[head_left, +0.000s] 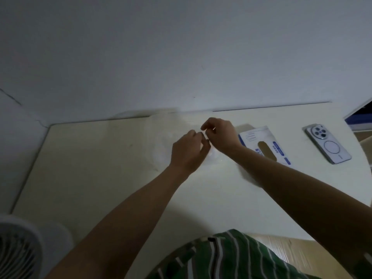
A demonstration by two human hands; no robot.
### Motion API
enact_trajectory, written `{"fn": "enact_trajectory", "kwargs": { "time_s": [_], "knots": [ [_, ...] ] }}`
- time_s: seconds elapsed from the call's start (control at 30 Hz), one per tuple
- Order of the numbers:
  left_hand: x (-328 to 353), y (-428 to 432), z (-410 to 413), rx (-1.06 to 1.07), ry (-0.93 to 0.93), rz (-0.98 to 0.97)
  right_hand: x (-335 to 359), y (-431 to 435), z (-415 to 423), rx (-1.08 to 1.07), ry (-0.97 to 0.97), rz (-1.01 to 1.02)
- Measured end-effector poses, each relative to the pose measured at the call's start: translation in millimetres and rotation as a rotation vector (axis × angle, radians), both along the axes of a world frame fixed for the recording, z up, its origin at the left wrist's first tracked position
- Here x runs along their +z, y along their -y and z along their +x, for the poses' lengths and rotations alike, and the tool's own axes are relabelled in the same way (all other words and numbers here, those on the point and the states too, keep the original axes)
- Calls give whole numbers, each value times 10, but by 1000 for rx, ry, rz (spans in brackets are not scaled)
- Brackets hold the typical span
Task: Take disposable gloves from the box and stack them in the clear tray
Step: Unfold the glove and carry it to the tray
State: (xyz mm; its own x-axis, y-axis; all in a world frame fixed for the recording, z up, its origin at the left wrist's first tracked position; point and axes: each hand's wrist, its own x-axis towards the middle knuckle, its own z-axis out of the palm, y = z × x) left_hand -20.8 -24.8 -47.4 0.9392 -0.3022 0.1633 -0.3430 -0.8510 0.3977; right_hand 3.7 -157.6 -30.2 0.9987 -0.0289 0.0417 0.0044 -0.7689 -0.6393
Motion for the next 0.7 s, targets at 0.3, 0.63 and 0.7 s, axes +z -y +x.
{"fn": "enact_trajectory", "kwargs": {
  "time_s": [0.3,0.63,0.7],
  "knots": [
    [-171,550,-175,45,-101,183,-394,1185,-481,-265,-593,-194],
    [-101,814,-100,66,-129,147,-473,1033,-216,-152,-611,414],
    [-102,856,-39,76,-137,140,-438,948,-98,-131,-612,461]
  ]
}}
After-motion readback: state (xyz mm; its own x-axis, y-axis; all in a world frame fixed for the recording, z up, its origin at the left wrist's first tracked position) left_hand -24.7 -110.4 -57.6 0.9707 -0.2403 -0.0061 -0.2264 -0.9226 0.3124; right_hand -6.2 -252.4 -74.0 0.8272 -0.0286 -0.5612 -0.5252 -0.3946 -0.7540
